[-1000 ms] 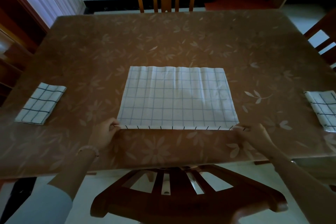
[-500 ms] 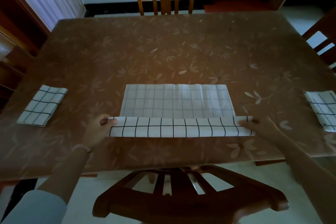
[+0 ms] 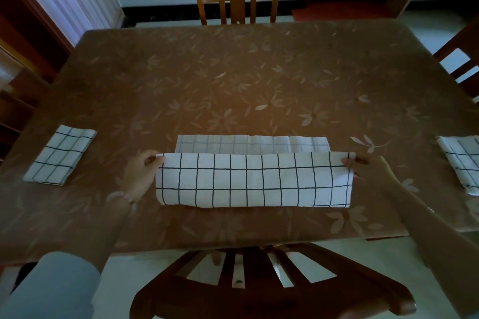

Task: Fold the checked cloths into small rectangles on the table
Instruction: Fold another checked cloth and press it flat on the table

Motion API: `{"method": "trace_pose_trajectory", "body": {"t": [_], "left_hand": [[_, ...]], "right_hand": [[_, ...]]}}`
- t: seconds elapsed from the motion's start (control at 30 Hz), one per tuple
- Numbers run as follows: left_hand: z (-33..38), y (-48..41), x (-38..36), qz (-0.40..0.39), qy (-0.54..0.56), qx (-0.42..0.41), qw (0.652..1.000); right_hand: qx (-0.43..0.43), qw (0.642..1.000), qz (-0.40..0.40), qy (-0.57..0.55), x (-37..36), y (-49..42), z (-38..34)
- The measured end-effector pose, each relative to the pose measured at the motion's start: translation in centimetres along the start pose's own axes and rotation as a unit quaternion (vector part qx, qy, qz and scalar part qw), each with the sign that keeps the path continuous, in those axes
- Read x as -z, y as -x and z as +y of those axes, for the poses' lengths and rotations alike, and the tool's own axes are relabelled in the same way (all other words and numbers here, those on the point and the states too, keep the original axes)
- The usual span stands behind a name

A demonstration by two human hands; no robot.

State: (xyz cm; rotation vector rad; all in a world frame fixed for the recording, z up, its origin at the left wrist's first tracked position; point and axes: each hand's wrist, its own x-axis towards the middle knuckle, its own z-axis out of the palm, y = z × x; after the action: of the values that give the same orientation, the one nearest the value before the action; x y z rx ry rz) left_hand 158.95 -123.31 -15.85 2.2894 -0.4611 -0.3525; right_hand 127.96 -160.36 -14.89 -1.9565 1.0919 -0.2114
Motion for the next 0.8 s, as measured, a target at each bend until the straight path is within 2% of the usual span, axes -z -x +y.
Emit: {"method": "trace_pose_trajectory", "body": {"t": [0.37, 0.57, 0.8], "left_hand": [[1.9, -6.3, -1.3, 0.003, -0.036, 0.022, 0.999], [0.8, -7.3, -2.6, -0.012, -0.071, 0.046, 0.996], [0.6, -6.6, -4.1, 0.006, -0.083, 0.012, 0.996]], "right_hand": [[-0.039, 0.999, 0.002, 0.0, -0.6, -5.8, 0.2], [-0.042, 0.996, 0.007, 0.077, -2.0, -6.3, -0.1], [-0.09, 0.991, 0.025, 0.097, -2.9, -5.6, 2.4]]}}
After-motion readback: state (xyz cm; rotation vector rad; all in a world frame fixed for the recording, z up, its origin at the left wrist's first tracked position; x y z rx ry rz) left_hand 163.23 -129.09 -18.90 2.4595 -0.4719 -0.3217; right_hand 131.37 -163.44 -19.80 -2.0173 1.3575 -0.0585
